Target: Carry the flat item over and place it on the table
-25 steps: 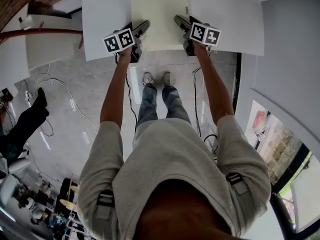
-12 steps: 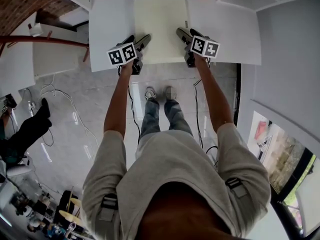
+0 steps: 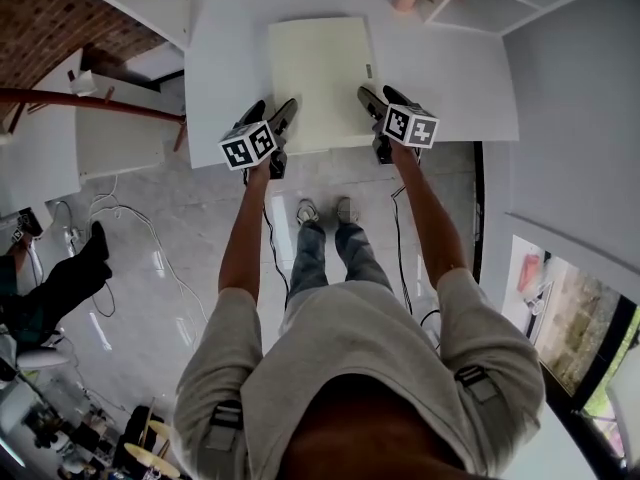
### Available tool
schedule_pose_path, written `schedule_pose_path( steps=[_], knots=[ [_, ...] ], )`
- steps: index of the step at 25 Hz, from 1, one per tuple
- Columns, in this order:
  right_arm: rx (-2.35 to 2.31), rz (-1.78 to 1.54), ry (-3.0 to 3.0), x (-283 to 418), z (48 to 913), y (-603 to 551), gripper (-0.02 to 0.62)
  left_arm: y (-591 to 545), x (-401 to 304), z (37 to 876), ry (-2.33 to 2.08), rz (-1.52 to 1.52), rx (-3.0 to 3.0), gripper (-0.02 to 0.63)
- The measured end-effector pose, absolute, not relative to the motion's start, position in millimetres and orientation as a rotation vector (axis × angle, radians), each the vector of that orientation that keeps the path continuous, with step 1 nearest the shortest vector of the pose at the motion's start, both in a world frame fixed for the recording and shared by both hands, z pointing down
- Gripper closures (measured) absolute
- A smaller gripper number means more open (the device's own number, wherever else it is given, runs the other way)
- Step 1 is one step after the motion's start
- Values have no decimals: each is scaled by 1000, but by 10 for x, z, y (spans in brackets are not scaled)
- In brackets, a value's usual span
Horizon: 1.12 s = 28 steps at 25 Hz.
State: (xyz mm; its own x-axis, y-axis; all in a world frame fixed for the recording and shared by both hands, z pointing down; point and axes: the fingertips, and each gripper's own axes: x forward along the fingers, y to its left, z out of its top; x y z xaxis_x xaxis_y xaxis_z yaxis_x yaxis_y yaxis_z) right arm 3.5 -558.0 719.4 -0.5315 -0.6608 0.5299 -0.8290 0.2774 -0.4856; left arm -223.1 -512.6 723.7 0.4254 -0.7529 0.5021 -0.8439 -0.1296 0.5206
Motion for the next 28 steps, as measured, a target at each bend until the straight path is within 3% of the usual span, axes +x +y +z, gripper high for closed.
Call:
schedule_pose_path(
  steps=[4,6,8,11,15,28],
  knots=[
    [1396,1014,-2370,74,7129,-5482,365,-5051,-2248,7148,-1407,155,1947,236],
    [1417,977,-2372,115,7091,-5446,446,-5017,-2229,7093,-1431,158,1971,363],
    [1427,933,-2362,151,7066,-5404,497,-4977,-2226,7049,-1461,158,1979,442],
    [1443,886,-2352,209,7042,-5337,566,-4914,-2224,7042,-1489,176,1977,510],
    [1431,869,-2364,215,7019,-5242,569,-4838,-2223,7010,-1498,178,1996,574],
    [1357,586,-2496,89,6278,-4860,569,-4529,-2077,6244,-1534,206,2196,584]
  ],
)
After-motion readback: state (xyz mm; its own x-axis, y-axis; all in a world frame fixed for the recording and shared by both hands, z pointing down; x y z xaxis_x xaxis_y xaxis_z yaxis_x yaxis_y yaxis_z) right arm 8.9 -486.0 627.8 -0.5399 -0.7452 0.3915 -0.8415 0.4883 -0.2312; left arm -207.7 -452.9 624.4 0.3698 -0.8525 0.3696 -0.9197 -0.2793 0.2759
